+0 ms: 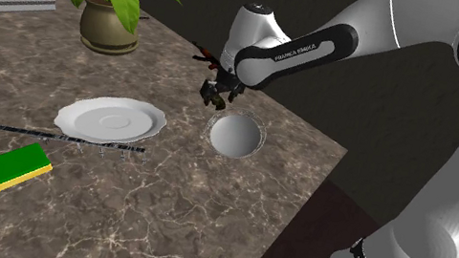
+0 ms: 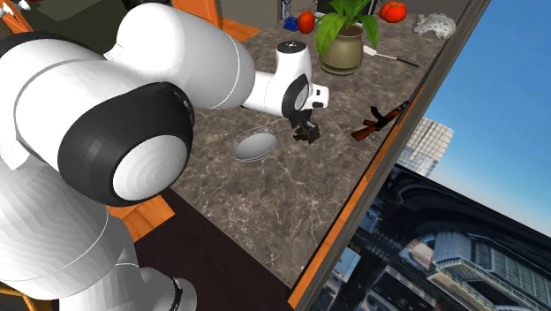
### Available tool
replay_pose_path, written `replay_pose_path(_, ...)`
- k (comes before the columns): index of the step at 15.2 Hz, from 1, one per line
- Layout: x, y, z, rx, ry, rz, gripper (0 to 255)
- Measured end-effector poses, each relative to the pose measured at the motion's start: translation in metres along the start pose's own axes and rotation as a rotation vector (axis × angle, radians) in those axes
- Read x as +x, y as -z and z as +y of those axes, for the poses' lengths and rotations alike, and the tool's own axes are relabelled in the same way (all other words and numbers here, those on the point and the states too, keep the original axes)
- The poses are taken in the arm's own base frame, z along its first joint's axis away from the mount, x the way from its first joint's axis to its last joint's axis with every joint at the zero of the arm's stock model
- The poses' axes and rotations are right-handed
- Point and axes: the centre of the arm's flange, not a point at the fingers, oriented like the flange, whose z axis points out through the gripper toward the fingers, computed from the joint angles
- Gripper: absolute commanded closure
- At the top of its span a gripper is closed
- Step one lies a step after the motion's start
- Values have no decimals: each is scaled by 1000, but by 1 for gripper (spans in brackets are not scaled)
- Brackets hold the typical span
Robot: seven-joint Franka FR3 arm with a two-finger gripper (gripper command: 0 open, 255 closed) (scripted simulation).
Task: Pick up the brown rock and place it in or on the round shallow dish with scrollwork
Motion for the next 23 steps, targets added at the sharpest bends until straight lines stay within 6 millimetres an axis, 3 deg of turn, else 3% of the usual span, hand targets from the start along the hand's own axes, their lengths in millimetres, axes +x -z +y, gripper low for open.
replay_pose_path(1,0,0,0,0,0,0,255)
replay_pose_path(12,1,3,0,0,0,1,255)
replay_pose_path(23,12,56,1,0,0,0,255)
